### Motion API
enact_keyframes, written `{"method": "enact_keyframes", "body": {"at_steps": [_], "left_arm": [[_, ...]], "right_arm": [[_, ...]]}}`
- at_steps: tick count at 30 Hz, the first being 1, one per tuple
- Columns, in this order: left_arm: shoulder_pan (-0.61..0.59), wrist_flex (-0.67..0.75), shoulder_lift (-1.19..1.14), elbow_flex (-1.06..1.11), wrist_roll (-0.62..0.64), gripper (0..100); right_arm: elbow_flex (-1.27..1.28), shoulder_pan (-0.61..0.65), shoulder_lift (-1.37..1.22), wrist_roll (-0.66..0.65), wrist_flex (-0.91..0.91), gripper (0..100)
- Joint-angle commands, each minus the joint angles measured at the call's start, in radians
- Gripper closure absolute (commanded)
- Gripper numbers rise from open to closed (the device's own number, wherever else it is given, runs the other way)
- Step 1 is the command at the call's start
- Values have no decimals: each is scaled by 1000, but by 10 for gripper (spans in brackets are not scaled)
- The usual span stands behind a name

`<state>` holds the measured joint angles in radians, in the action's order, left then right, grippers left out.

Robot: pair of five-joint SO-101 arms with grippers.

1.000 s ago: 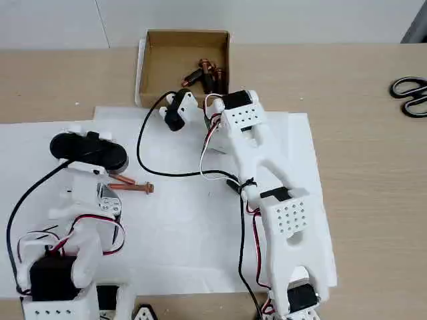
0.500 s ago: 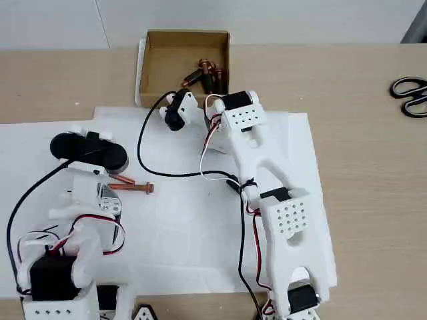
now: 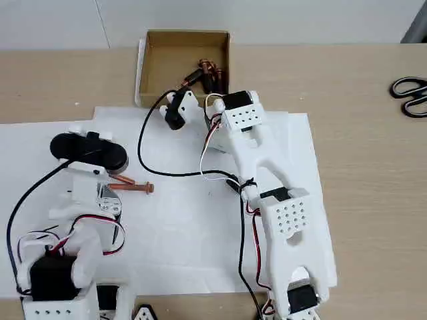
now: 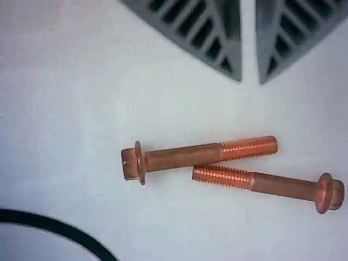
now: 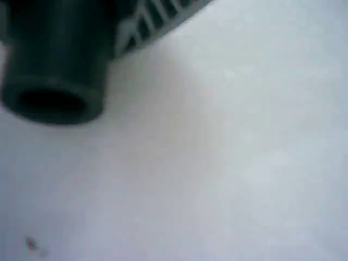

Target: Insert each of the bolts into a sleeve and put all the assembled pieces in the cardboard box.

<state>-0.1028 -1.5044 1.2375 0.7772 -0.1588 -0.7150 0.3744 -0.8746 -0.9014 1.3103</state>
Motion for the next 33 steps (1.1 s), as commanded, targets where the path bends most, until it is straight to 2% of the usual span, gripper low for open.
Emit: {"method": "enact_keyframes", "body": {"at_steps": [1, 8, 17, 25, 28, 33], "left_arm": [[-2, 20, 9, -1, -8, 995], [-2, 20, 9, -1, -6, 995], [-2, 20, 9, -2, -2, 995], [-2, 20, 9, -5, 2, 995], [-2, 20, 9, -5, 3, 995], [-2, 21, 9, -7, 74, 995]], "right_arm": [[-18, 16, -15, 9, -42, 995], [-98, 36, 65, 44, 74, 995], [-98, 44, 239, 210, 183, 995], [-98, 33, 358, 267, 282, 994], [-98, 8, 412, 324, 318, 994], [-94, -51, 490, 477, 404, 994]]}}
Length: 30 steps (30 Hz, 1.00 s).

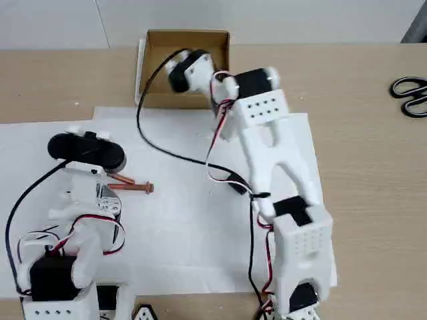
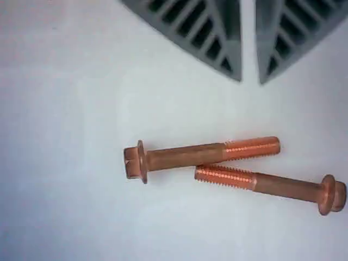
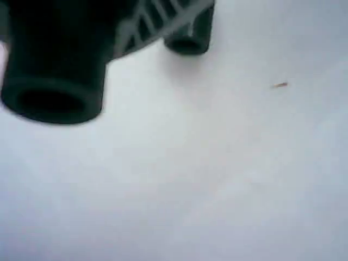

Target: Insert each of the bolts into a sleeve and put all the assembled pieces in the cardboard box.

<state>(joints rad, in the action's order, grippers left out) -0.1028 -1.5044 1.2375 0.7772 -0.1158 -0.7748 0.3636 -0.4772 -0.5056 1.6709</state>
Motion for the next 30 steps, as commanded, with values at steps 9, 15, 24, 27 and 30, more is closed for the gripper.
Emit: {"method": "enact_keyframes", "body": {"at_steps": [9, 15, 24, 27, 30], "left_arm": [[-12, 31, -2, -127, 91, 995], [-97, 48, -207, -288, 138, 988], [-98, -155, -680, -789, 138, 993], [-98, -221, -795, -915, 138, 993], [-98, -252, -882, -963, 137, 993]], "right_arm": [[15, -166, 168, 290, 77, 995], [339, -166, 421, 359, 68, 995], [740, -314, 673, 356, 45, 995], [842, -357, 730, 356, 45, 994], [931, -386, 792, 322, 41, 993]]}}
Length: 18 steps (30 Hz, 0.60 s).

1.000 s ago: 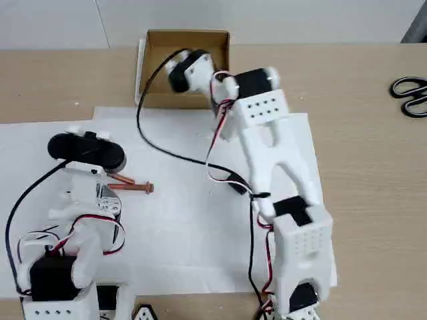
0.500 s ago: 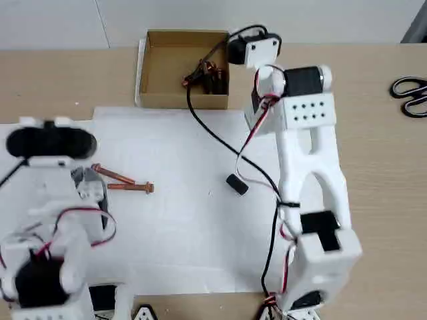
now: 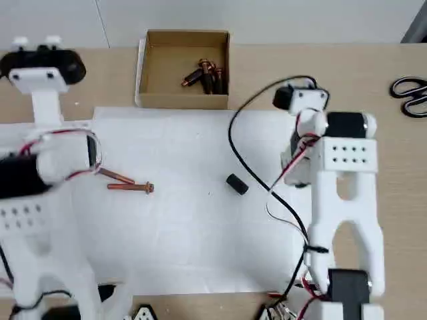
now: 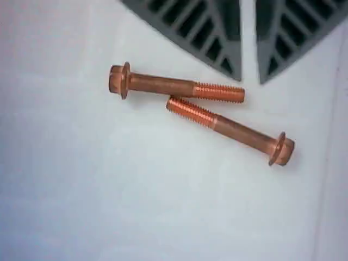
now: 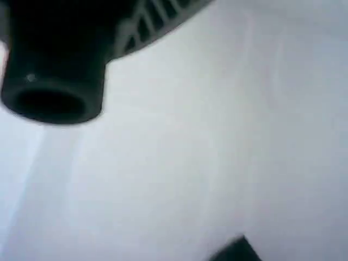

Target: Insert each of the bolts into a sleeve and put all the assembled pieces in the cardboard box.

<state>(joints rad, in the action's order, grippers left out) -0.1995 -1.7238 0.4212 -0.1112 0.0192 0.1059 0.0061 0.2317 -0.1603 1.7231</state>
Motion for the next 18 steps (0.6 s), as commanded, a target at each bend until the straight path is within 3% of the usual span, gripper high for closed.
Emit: {"method": "enact_keyframes", "body": {"at_steps": [1, 6, 11, 18], "left_arm": [[-2, -32, -86, -76, -2, 993], [-2, -29, -121, -65, 6, 993], [-6, -29, -219, -59, 140, 991], [11, -29, -350, -59, 419, 993]], "right_arm": [[81, -41, 102, -31, -24, 993], [236, -113, 208, -40, -74, 993], [325, -173, 283, -107, -105, 994], [407, -223, 306, -115, -145, 994]]}}
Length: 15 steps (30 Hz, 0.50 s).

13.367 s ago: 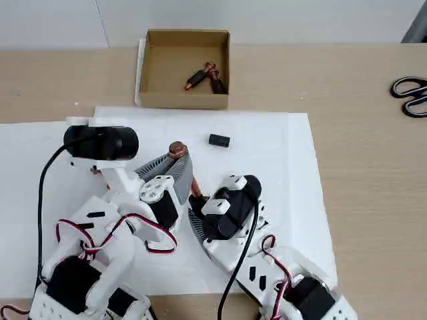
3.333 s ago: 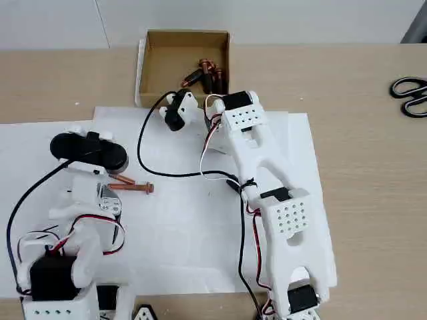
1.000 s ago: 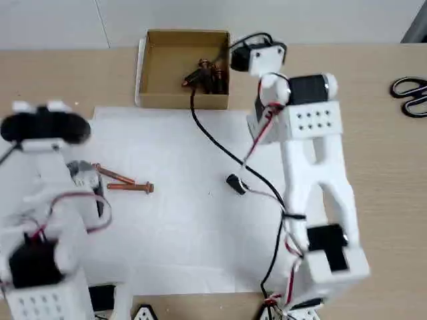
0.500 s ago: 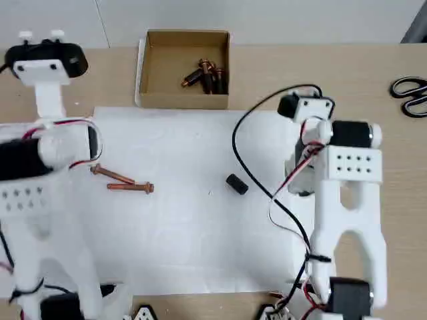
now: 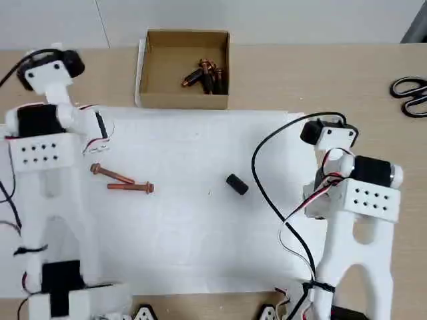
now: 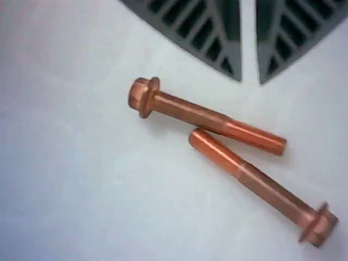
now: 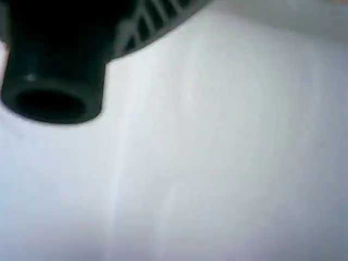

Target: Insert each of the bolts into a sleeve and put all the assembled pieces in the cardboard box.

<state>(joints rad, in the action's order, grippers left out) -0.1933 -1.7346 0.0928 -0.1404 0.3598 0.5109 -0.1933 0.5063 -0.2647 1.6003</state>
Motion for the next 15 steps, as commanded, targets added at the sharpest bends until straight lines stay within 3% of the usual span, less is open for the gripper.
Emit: {"method": "enact_keyframes", "body": {"at_steps": [1, 15], "left_arm": [[3, -18, -37, -30, 100, 993], [5, -17, -199, -30, 551, 993]], "right_arm": [[5, -33, 31, -11, -25, 994], [9, -87, 31, -11, -65, 994]]}}
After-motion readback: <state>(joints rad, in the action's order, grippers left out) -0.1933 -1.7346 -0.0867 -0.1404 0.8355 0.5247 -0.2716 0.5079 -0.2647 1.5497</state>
